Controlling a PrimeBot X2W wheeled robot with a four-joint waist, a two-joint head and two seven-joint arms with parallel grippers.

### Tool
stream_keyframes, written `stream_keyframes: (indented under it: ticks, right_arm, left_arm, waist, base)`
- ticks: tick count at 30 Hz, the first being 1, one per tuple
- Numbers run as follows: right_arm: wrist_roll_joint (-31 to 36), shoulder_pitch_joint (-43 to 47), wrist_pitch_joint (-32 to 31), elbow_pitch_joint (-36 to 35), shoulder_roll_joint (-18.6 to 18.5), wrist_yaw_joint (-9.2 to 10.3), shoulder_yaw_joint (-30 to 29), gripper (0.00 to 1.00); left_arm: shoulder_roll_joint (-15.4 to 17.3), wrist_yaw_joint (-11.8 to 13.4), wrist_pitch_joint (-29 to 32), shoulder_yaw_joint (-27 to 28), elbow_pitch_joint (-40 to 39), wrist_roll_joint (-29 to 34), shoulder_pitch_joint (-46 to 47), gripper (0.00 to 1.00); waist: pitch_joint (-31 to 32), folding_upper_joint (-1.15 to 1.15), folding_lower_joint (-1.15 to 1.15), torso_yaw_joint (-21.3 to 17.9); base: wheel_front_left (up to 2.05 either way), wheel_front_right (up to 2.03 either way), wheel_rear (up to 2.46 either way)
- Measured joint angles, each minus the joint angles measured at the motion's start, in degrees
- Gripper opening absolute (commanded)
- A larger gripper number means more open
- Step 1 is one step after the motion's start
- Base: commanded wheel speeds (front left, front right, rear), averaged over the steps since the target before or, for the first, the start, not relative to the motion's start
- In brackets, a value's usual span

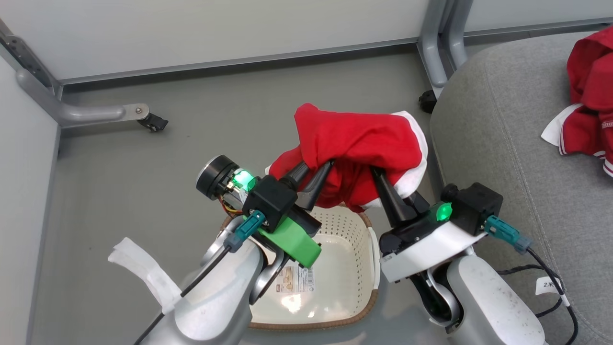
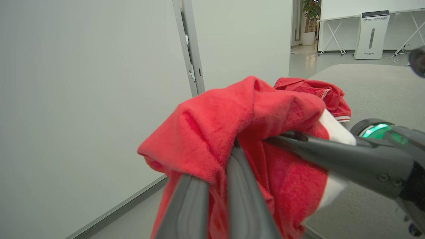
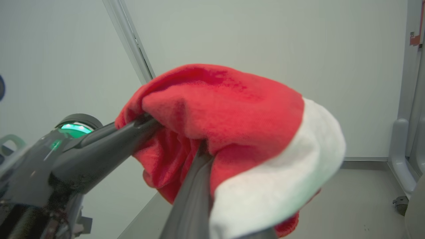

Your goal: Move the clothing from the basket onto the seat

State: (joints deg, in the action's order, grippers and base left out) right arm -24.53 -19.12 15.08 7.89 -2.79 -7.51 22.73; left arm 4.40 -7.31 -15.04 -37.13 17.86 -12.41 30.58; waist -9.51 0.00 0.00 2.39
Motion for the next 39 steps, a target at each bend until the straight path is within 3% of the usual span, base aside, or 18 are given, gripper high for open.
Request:
stream_keyframes:
  ticks: [1, 22, 39]
  right_arm:
    - [0.02, -0.01, 0.00, -0.02, 0.00, 0.00, -0.18, 0.00]
    - [1.43, -0.24, 0.00, -1.52, -0.01, 0.01, -6.75, 0.00]
    - [2.92, 0.50, 0.00, -2.20, -0.02, 0.01, -11.73, 0.00]
  left_arm:
    - [0.00, 0.00, 0.00, -0.01, 0.08, 0.01, 0.00, 1.00]
    - [0.54, -0.01, 0.00, 0.57, 0.60, 1.09, 0.17, 1.00]
    - [1.72, -0.01, 0.00, -0.35, 0.20, 1.37, -0.08, 1.00]
  waist:
    - [-0.04, 0.00, 0.00, 0.01]
    - [-0.67, 0.00, 0.00, -1.79]
    - [-0.95, 0.00, 0.00, -8.70]
  base:
    - [0.00, 0.00, 0.00]
    - [0.00, 0.00, 0.00]
    - [0.00, 0.00, 0.00]
